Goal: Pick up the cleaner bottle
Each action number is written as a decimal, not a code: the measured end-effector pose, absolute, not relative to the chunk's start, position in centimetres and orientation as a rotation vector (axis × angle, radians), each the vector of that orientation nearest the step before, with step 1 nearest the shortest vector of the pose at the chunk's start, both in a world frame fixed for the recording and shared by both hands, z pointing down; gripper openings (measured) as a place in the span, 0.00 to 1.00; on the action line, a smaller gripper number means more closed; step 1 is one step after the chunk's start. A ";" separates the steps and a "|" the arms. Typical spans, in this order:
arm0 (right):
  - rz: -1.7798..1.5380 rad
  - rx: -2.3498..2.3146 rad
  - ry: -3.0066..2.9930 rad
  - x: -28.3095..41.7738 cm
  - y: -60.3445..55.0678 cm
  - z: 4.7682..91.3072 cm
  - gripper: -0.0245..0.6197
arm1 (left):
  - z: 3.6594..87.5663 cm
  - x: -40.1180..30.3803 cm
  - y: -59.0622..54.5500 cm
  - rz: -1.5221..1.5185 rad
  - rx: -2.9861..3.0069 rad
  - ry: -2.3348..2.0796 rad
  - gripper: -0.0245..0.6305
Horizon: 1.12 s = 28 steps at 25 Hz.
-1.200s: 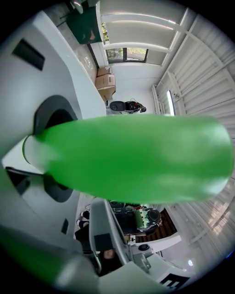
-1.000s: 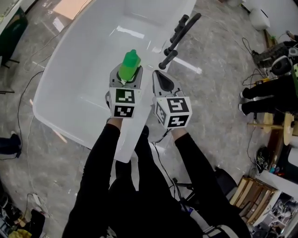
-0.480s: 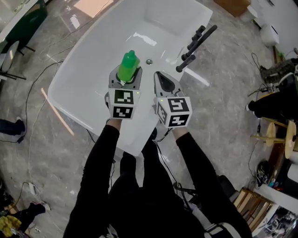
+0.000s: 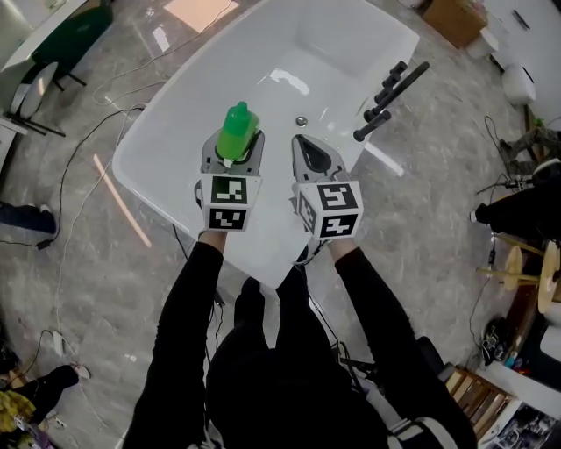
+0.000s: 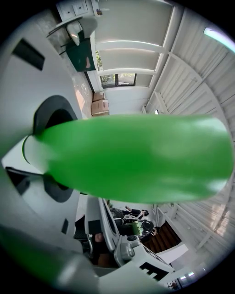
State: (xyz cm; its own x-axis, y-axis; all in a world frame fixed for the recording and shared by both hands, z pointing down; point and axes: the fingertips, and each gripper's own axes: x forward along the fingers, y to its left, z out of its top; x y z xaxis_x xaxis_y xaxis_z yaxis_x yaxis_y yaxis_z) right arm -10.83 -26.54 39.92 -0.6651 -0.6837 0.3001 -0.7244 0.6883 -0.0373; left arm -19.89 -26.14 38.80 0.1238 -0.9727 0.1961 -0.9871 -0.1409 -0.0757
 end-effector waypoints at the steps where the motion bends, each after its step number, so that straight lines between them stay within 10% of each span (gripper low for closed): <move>1: 0.221 1.115 -2.640 -11.3 -26.2 40.0 0.04 | 38.9 -20.4 -25.7 0.305 2.293 -2.015 0.33; 28: 0.233 0.975 -2.671 -17.7 -19.3 41.1 0.04 | 40.8 -25.7 -16.4 0.339 2.217 -2.015 0.34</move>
State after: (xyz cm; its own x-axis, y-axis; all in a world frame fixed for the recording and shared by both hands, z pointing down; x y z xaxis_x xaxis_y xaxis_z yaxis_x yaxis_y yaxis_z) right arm -17.75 -19.29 41.08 -0.7301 -0.6034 0.3209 -0.6499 0.7582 -0.0529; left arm -25.72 -16.37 40.76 0.0848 -0.9648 0.2490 -0.9932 -0.1020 -0.0569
